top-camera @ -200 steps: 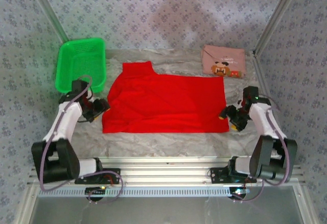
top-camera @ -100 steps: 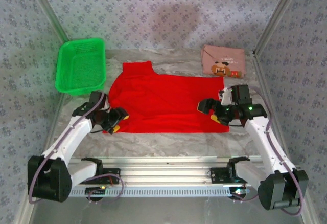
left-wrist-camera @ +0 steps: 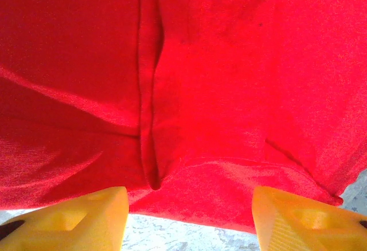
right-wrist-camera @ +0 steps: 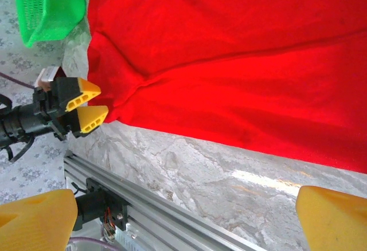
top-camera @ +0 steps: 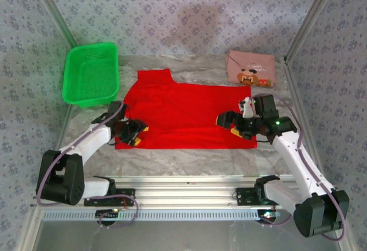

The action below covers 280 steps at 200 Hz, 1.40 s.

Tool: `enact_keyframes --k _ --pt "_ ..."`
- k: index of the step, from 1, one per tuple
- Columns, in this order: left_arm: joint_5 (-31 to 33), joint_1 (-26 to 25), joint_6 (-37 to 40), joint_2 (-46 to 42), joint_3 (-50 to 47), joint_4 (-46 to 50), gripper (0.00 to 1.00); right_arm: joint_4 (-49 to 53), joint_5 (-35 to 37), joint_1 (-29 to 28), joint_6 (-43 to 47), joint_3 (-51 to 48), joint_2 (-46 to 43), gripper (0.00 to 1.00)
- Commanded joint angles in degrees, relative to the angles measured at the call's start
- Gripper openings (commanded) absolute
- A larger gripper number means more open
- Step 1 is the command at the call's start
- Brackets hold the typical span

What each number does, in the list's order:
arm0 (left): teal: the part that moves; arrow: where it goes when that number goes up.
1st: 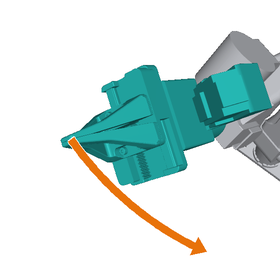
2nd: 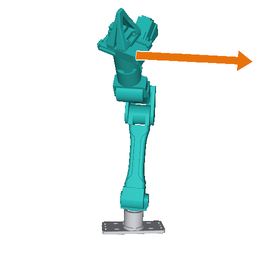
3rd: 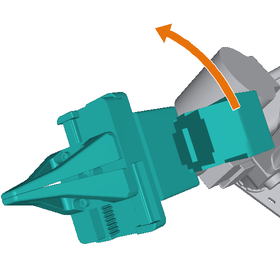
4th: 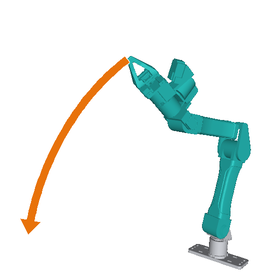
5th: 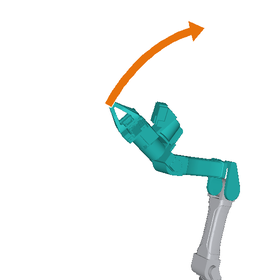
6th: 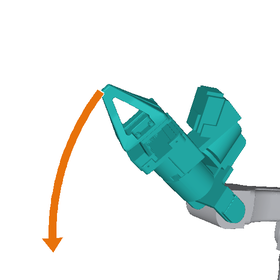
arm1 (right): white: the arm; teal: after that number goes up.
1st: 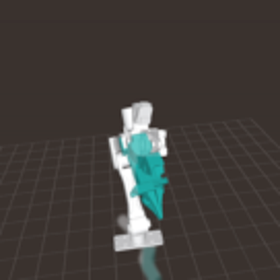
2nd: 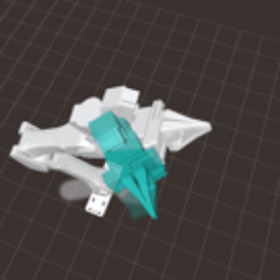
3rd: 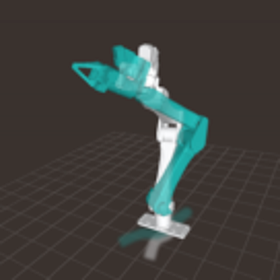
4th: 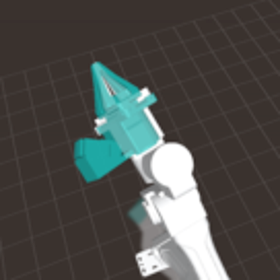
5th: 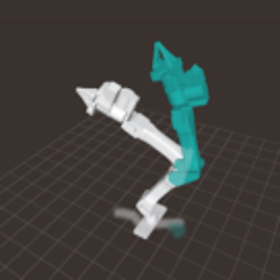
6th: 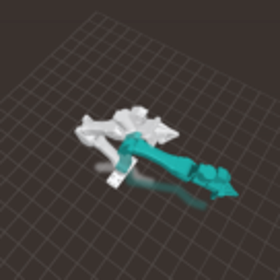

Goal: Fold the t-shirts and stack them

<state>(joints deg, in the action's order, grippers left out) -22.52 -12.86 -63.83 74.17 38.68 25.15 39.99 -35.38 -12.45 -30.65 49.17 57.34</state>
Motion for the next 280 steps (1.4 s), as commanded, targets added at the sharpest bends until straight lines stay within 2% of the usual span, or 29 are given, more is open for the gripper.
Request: enact_keyframes --k 1,28,53,120,147,184,207,280 --pt "0.29 -0.31 -1.89 0.75 -1.05 -0.82 0.58 -0.13 0.14 -0.64 -0.19 1.62 -1.01 1.0" --pt "0.06 -0.39 -2.78 2.66 -1.92 -3.27 0.55 -0.94 0.48 -1.24 -0.8 1.36 -1.01 1.0" --pt "0.03 -0.5 -4.35 4.41 -2.55 -7.08 0.46 -1.65 0.77 -1.53 -1.15 1.37 -0.83 1.0" --pt "-0.32 -0.58 -3.2 7.24 0.62 -7.3 0.38 -2.63 1.43 -3.06 -2.03 1.02 -0.76 1.0" --pt "-0.68 -0.63 -3.05 7.31 1.09 -7.22 0.28 -3.43 1.37 -3.15 -2.6 0.67 -0.58 1.0" --pt "-1.38 -0.67 -2.17 7.68 2.68 -7.24 0.08 -4.81 1.49 -3.59 -2.56 0.98 0.26 1.0" --pt "-1.62 -0.67 0.19 9.58 5.7 -6.64 0.02 -5.27 1.28 -4.05 -2.42 1.19 1.32 1.0" --pt "-2.97 -1.71 11.84 24.13 21.42 0.27 0.02 -5.32 1.91 -5.37 -2.38 0.69 2.6 1.0"
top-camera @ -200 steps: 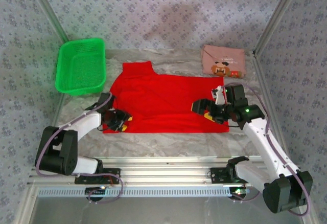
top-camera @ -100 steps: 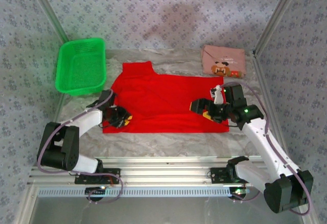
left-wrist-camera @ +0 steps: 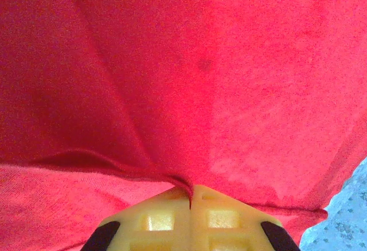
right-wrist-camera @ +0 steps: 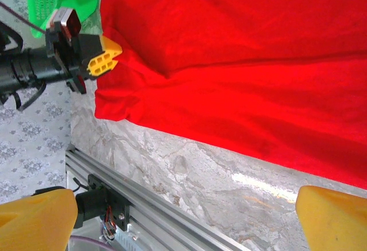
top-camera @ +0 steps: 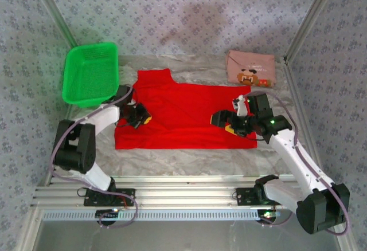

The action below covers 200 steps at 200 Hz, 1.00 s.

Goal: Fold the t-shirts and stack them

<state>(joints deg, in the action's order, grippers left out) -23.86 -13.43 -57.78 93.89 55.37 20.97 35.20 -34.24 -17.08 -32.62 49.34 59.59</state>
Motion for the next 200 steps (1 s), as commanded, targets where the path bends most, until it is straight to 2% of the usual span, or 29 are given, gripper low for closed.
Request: enact_keyframes --k 1,77,176,200 --pt "-1.63 -1.19 5.85 4.62 4.95 4.53 0.02 -0.51 0.81 -0.7 -0.42 0.5 0.35 1.0" --pt "-0.01 -4.1 14.5 14.88 16.34 11.11 0.02 -0.49 1.45 -1.84 -0.81 -1.15 -0.09 1.0" --pt "-1.52 -4.49 18.79 19.29 22.29 12.12 0.04 -3.01 2.3 -2.93 -2.27 -2.91 -0.16 1.0" --pt "-2.36 -4.71 20.04 20.36 23.93 12.45 0.11 -3.25 2.57 -3.1 -2.53 -2.96 -0.27 1.0"
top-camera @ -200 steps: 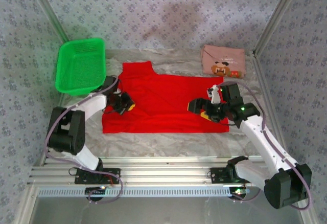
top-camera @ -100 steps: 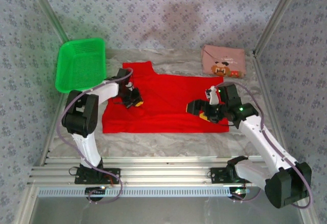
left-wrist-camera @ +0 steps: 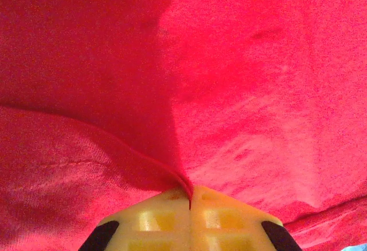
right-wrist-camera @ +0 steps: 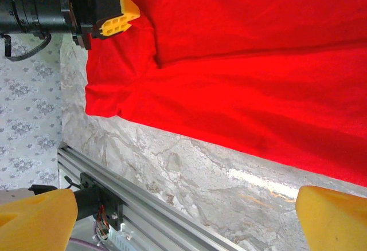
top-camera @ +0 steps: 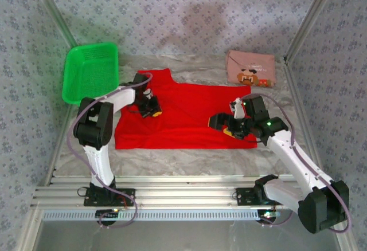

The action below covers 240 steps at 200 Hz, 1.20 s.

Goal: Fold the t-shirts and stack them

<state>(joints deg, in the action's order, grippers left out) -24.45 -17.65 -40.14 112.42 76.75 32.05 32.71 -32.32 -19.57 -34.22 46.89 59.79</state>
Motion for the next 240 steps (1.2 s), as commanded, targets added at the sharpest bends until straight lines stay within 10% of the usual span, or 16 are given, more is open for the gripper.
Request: enact_keyframes --k 1,38,60,100,189,240 --pt "-1.85 -0.52 2.46 1.83 2.58 1.31 0.11 -0.78 0.66 -0.63 -0.98 -0.54 -0.46 1.0" --pt "-3.42 -1.16 2.16 0.01 3.37 -2.55 0.21 -0.92 1.46 -0.75 -1.11 -0.33 -0.37 1.0" --pt "-3.8 -1.16 2.39 -0.51 5.7 -0.98 0.53 -1.25 1.81 -0.67 -1.15 0.06 0.21 1.0" --pt "0.1 0.34 -0.2 -12.79 5.43 -0.44 0.78 4.97 4.63 0.41 1.91 4.63 1.21 1.0" --pt "-0.58 18.86 4.7 -35.8 -2.36 10.89 0.96 12.71 5.13 22.01 7.98 12.43 10.05 1.0" --pt "-2.97 20.74 6.96 -36.97 -9.16 9.27 0.95 10.55 4.81 23.49 11.69 16.34 21.42 1.0"
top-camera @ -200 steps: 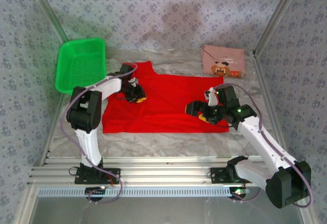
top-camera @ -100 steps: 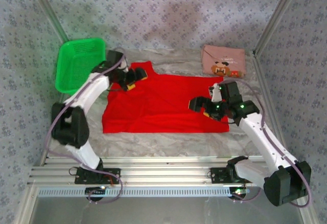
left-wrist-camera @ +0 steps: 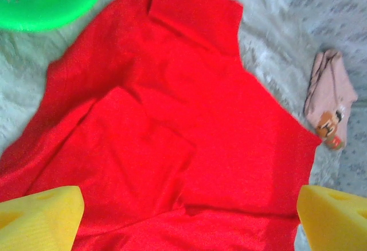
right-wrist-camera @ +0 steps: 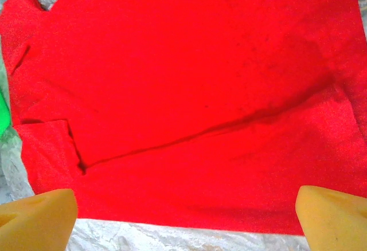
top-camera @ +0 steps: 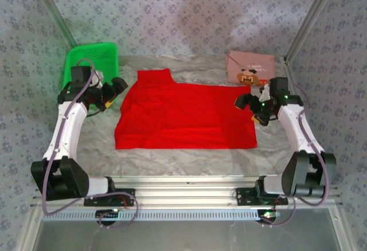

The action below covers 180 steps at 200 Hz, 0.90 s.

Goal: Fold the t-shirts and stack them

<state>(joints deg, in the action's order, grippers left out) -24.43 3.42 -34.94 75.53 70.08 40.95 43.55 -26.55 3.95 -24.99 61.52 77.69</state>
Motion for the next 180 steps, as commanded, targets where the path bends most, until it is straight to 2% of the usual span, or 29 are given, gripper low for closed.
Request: enact_keyframes --k 1,38,60,72,91,98,107,124,147,180 --pt "-3.0 -0.38 1.69 -0.09 -2.76 0.23 0.95 -0.43 -0.96 -0.05 2.39 1.74 3.7 1.0" --pt "-3.07 -1.78 0.49 -0.28 -8.99 -5.46 0.95 -5.11 1.1 -2.52 0.01 1.33 8.61 1.0" --pt "-2.37 -4.93 -0.8 2.17 -12.48 -8.87 0.92 -6.68 2.64 -5.39 -1.0 1.41 13.7 0.99" --pt "-1.65 -6.63 -1.12 4.37 -14.08 -11.36 0.77 -8.79 3.11 -6.72 -2.0 1.46 16.67 0.96" --pt "-1.21 -7.15 -2.76 8.15 -16.97 -16.95 0.38 -12.1 3.41 -7.97 -4.33 1.96 21.5 0.83" --pt "-0.42 -7.17 -2.94 9.58 -17.53 -17.95 0.28 -12.46 3.64 -8.32 -5.03 2.45 23.19 0.76" --pt "1.22 -7.26 -2.83 11.23 -17.95 -18.16 0.21 -12.48 4.46 -9.04 -5.66 2.81 24.83 0.67" --pt "3.18 -7.29 -2.87 13.38 -19.53 -17.81 0.16 -11.86 7.2 -10.61 -6.63 2.74 26.25 0.6" --pt "5.33 -7.41 -4.01 13.65 -23.8 -16.77 0.14 -9.99 10.21 -12.04 -9.23 0.7 26.05 0.49" --pt "7.26 -7.73 -8.45 10.92 -32.73 -16.08 0.18 -7.46 16.31 -17.0 -13.17 -4.55 23.24 0.49"
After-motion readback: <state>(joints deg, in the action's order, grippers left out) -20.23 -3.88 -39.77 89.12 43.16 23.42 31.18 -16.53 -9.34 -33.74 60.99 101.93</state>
